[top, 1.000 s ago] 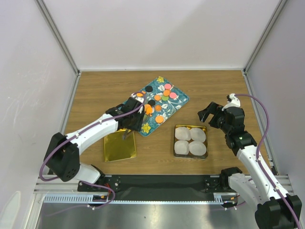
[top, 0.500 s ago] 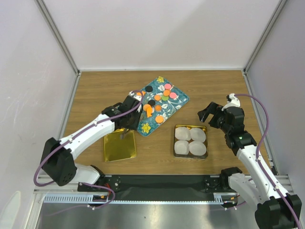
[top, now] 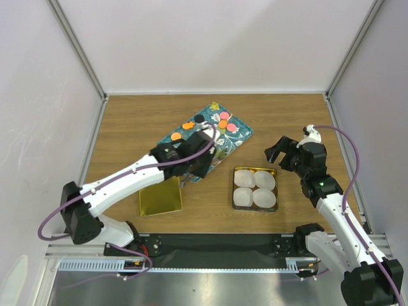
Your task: Pack the cookies
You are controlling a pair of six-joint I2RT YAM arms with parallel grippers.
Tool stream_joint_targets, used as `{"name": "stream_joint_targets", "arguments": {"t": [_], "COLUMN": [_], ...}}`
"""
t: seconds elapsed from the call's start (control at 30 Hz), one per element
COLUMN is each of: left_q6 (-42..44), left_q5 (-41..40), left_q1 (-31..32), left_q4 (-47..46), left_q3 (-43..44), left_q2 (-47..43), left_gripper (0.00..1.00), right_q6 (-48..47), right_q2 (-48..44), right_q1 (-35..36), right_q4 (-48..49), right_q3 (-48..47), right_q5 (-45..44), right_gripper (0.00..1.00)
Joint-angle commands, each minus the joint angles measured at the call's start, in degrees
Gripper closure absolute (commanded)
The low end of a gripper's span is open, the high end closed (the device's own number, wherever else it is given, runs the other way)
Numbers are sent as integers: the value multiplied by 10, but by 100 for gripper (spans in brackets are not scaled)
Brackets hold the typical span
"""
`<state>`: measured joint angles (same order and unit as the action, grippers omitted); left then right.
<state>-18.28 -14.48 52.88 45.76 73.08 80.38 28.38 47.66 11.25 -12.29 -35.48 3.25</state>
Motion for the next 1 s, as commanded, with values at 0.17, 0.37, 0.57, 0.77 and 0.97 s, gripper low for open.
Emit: {"name": "stream_joint_targets", "arguments": {"t": [0.17,0.37,0.57,0.77,0.97], "left_q6": [-39,-43,-46,-47,-47], "left_q5": [4,12,21,24,25], "left_q1": [83,108,120,123,125], "left_q4": [-29,-47,-57,-62,-63], "left_q3": [87,98,97,87,83], "left_q2": [82,129,148,150,149], "left_gripper": [62,62,61,54,50], "right_q6": [-10,-11,-10,-11,-11], "right_q2": [-1,-2,0,0,1], "right_q1": [-2,-2,-2,-1,-2], "right_q4": [6,4,5,6,5], "right_q3": [0,0,0,-1,0], "right_q5": [-25,-30,-31,-30,-29], "right_gripper": [1,0,0,0,0]}}
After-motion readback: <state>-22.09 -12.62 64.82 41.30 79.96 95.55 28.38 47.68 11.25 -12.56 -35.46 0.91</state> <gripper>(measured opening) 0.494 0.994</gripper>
